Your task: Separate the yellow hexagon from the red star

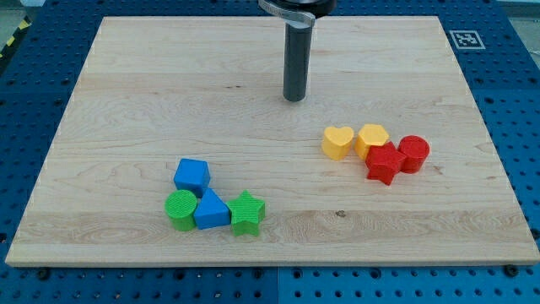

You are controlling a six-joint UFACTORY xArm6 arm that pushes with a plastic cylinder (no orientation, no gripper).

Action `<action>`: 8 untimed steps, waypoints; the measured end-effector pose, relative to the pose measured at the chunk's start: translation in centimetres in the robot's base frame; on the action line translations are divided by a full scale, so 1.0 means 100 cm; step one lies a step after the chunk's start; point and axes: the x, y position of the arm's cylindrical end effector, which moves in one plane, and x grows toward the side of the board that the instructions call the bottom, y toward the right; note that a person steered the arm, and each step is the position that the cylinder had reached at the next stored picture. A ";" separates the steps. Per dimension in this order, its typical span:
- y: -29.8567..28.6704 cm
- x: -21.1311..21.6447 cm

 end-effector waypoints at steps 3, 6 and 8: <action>0.085 0.000; 0.160 0.064; 0.137 0.097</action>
